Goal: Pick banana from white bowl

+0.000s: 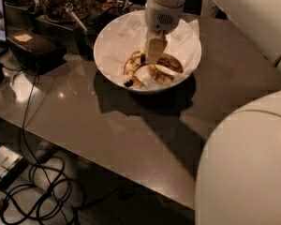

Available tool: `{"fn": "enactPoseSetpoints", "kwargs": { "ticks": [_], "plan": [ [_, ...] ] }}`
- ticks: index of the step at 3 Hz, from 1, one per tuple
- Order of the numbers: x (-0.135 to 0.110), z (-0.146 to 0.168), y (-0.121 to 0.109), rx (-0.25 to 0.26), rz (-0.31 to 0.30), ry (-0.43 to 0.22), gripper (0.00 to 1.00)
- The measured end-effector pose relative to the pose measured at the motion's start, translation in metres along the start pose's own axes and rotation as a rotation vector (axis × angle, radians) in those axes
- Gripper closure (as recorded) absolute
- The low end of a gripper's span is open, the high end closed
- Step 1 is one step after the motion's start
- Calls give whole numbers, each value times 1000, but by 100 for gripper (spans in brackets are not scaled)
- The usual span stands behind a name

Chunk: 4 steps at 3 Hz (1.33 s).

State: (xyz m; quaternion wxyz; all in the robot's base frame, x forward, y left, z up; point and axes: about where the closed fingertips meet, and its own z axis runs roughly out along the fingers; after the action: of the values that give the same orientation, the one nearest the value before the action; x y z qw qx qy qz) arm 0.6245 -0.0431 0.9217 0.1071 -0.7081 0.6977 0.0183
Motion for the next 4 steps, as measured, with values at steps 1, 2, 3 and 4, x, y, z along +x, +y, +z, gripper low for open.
{"fn": "enactPoseSetpoints", "kwargs": {
  "ticks": [1,2,3,4],
  "plan": [
    [-1,-6,-1,22,-1,-6,100],
    [-1,-6,0,22,-2,-6,100],
    [-16,-25,20,39,-43,-23,100],
    [-43,-53,54,72,-139,-54,100]
  ]
}}
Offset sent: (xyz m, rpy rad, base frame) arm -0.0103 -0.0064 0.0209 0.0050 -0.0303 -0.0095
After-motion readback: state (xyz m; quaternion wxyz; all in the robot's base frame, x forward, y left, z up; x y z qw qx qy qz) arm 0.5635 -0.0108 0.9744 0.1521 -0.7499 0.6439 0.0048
